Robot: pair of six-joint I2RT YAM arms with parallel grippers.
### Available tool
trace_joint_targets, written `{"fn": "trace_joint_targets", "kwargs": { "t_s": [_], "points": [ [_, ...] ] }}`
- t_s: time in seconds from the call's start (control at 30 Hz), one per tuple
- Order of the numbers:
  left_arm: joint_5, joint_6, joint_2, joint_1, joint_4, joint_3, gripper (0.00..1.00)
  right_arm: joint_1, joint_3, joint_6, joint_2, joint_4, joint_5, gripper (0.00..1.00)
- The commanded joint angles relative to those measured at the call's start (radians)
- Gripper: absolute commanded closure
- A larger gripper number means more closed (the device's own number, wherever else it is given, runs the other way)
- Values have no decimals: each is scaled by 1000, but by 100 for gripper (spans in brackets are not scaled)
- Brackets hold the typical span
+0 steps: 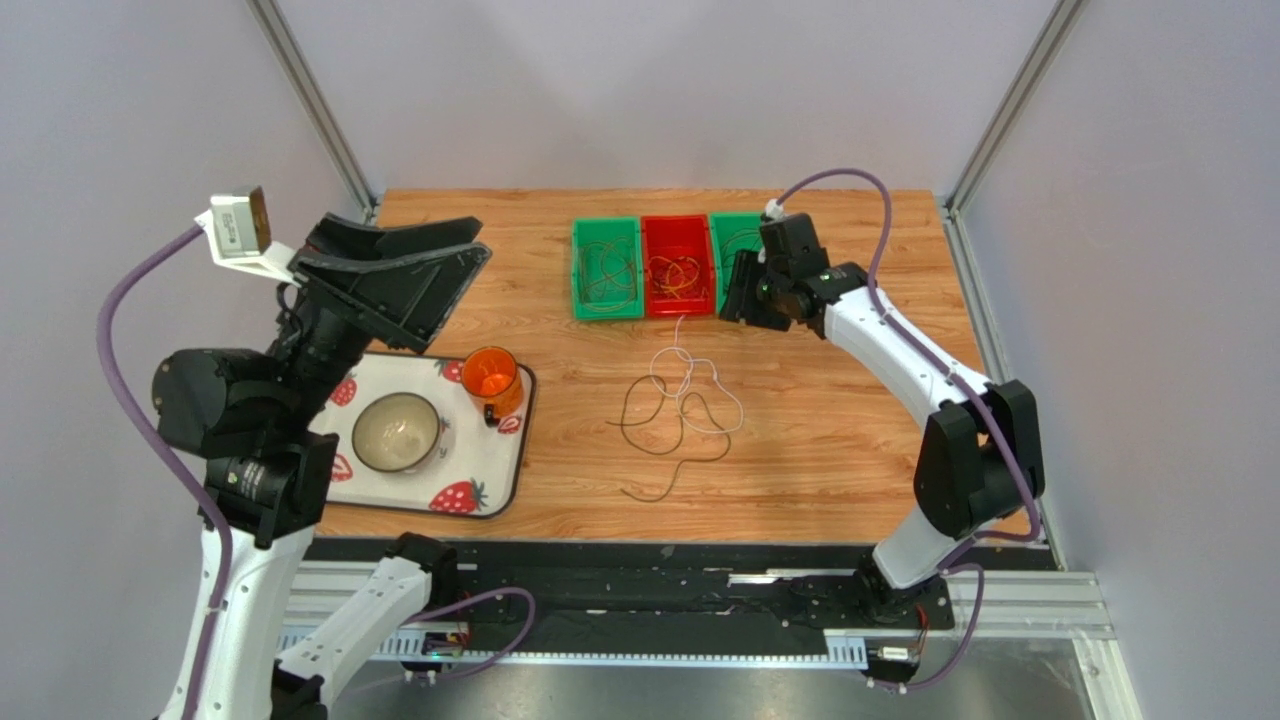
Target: Untangle the cables
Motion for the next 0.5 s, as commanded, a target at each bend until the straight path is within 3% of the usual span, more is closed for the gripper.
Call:
{"fn": "trace_joint_targets", "kwargs": {
  "t_s": [0.0,0.3,0.47],
  "points": [
    [86,-194,56,-4,173,67,1,18,-57,2,54,101,-99,50],
    [46,-218,43,-4,205,95,1,47,-74,-5,165,114,-108,51],
    [55,-204,77,-4,140,150,1,57,-52,-7,220,121,-107,51]
  ]
}}
